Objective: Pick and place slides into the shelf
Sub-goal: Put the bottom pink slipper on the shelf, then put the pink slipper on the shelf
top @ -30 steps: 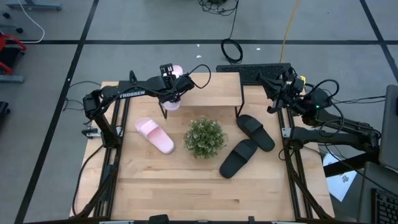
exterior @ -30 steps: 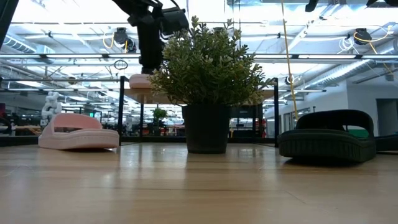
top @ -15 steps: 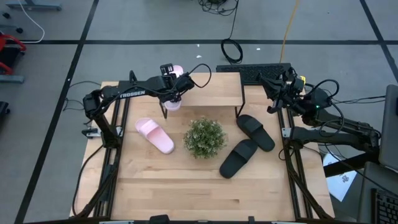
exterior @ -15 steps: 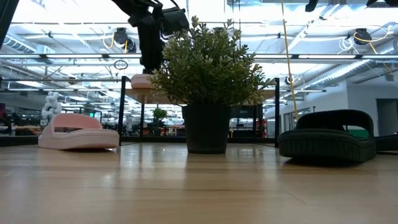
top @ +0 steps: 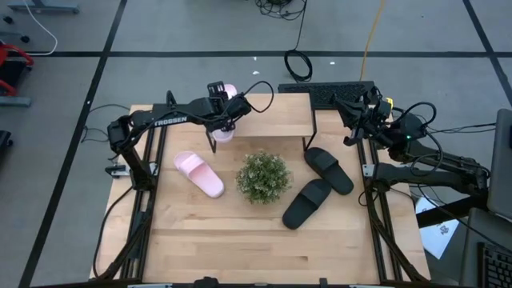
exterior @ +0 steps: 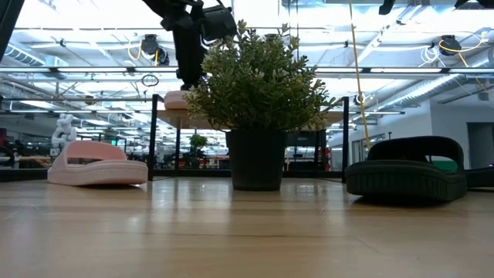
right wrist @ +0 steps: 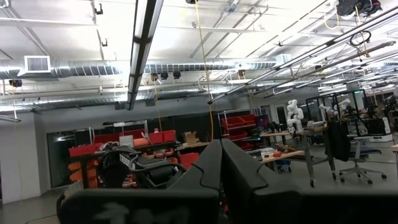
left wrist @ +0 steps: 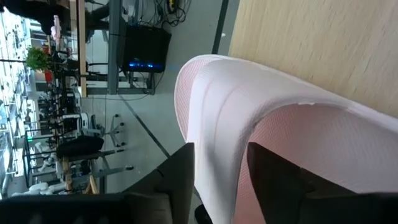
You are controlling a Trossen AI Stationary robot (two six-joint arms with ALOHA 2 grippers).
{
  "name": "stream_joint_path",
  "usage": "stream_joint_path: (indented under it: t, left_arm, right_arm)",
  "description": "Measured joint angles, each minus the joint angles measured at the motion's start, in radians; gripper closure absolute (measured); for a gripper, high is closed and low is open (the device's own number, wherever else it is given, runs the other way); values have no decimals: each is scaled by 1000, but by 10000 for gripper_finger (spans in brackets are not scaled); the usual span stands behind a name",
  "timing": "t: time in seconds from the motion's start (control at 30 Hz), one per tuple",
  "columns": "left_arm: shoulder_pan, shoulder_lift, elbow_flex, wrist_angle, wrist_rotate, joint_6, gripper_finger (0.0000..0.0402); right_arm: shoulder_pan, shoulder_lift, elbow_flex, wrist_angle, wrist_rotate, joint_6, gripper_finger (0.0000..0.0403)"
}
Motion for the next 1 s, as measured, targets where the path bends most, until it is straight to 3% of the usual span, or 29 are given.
stream_joint_path:
  t: [0.5, 0.77, 1.0]
  left_arm:
    - [-31, -17, 2, -2, -29, 9, 160]
    - [-99, -77, 2, -9, -104, 11, 155]
    - [-260, -195, 44, -53, -168, -64, 156]
  right_arm:
    - [0, 0, 0, 0, 0, 0, 403]
    - [0, 0, 0, 0, 0, 0, 403]
    - [0, 0, 0, 0, 0, 3, 403]
